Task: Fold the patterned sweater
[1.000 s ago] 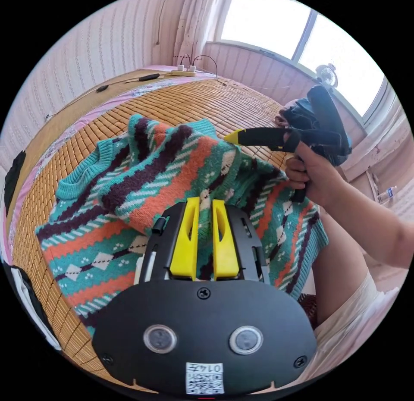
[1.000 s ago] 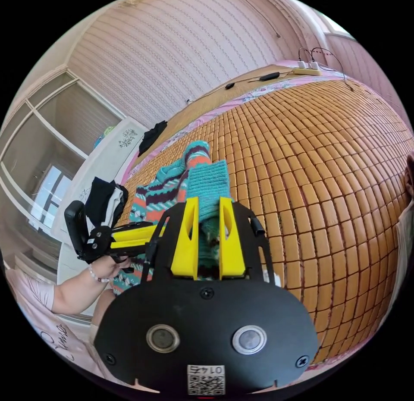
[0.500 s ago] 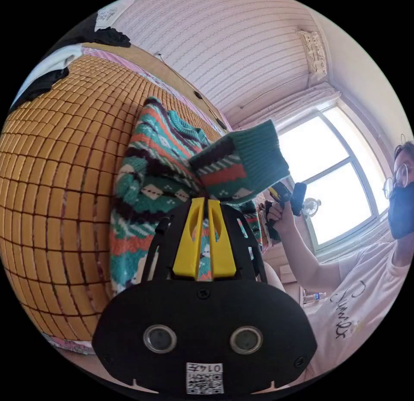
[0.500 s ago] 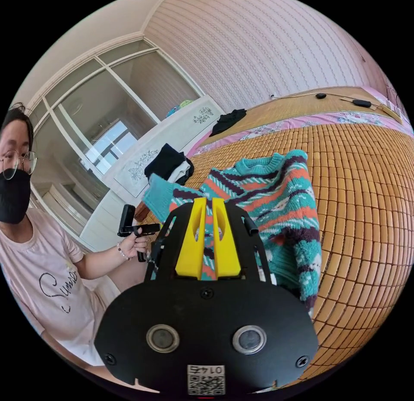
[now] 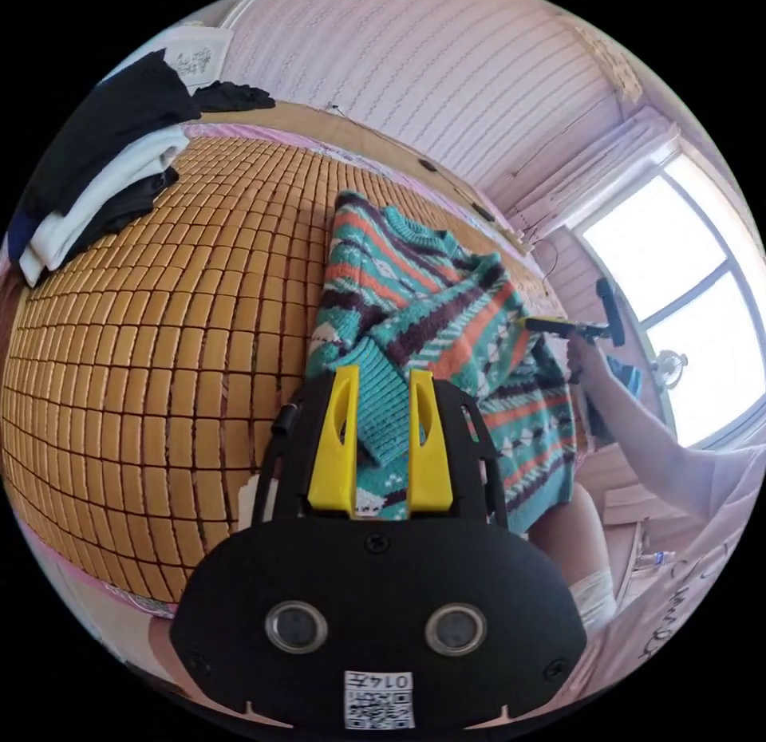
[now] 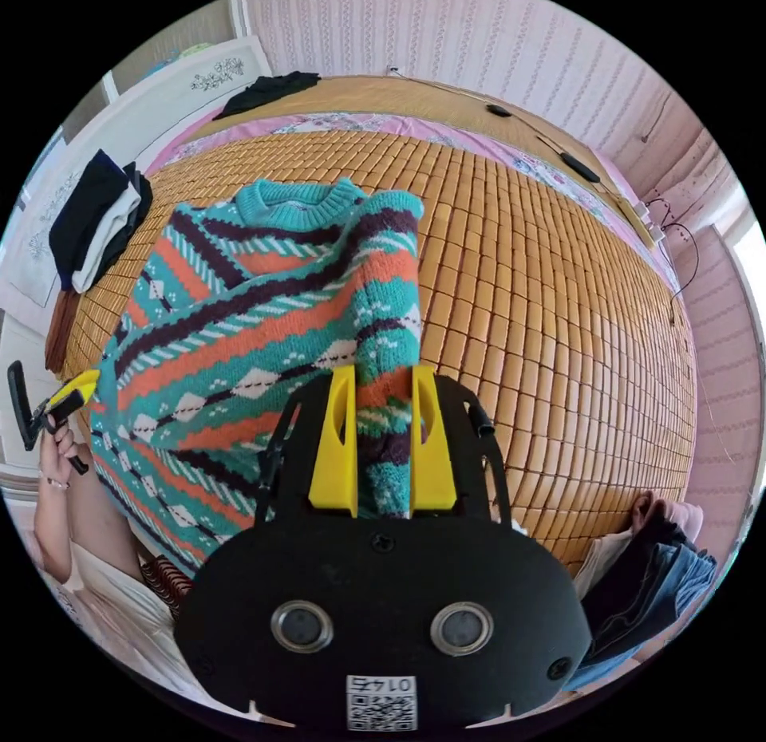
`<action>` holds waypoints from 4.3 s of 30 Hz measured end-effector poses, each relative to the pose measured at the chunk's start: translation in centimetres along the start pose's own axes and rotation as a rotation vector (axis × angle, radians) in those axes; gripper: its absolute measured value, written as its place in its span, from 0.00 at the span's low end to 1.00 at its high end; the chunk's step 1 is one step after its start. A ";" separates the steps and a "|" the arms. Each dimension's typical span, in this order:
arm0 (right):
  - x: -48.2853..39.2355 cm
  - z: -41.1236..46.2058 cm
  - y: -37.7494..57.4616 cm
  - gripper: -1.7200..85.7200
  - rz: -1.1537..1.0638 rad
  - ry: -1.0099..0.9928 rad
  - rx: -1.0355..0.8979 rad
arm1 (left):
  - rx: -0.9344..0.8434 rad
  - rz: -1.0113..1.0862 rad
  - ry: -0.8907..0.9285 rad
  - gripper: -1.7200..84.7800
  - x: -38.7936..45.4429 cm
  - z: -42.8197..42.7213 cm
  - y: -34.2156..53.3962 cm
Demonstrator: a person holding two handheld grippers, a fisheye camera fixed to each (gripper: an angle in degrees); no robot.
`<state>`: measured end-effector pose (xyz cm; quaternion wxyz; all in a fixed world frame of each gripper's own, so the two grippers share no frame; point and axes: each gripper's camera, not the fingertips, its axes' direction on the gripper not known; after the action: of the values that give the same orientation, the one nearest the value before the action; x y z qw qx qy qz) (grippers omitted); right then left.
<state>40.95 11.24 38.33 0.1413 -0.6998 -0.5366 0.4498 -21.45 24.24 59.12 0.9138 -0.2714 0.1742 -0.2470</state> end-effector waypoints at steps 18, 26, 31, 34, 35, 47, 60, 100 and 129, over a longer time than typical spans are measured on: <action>18.9 1.1 5.3 0.10 0.498 -0.616 0.234 | -0.153 0.495 -0.278 0.04 8.2 2.2 -7.5; 18.4 -3.1 0.4 0.17 0.284 -0.332 0.268 | -0.117 0.303 -0.029 0.08 2.3 -1.1 -12.3; 14.3 -0.3 -6.4 0.16 0.132 -0.225 0.116 | -0.123 0.201 -0.138 0.17 0.0 1.3 -16.8; 13.2 3.1 -9.5 0.11 0.144 -0.172 -0.094 | -0.274 0.130 -0.172 0.15 -1.5 5.4 -18.1; 13.2 2.7 -9.8 0.09 0.153 -0.178 -0.069 | -0.323 0.117 -0.161 0.12 -2.0 6.6 -18.1; 13.4 -10.7 1.3 0.08 -0.010 -0.459 0.394 | -0.035 0.417 0.004 0.08 2.2 -5.4 -12.4; 7.0 -8.8 27.1 0.13 0.219 -0.330 -0.024 | -0.223 0.219 -0.071 0.07 -0.8 -13.9 12.9; -22.6 -0.3 11.2 0.01 -0.112 -0.054 -0.056 | -0.405 0.595 -0.320 0.09 21.0 4.2 25.8; -48.1 25.6 -13.7 0.01 -0.663 0.217 -0.674 | -0.525 0.960 -0.253 0.05 32.8 24.4 29.2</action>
<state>11.50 -33.07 56.42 0.0976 -0.5410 -0.8286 0.1061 26.80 37.63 55.39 0.8393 -0.4074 0.2228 0.2826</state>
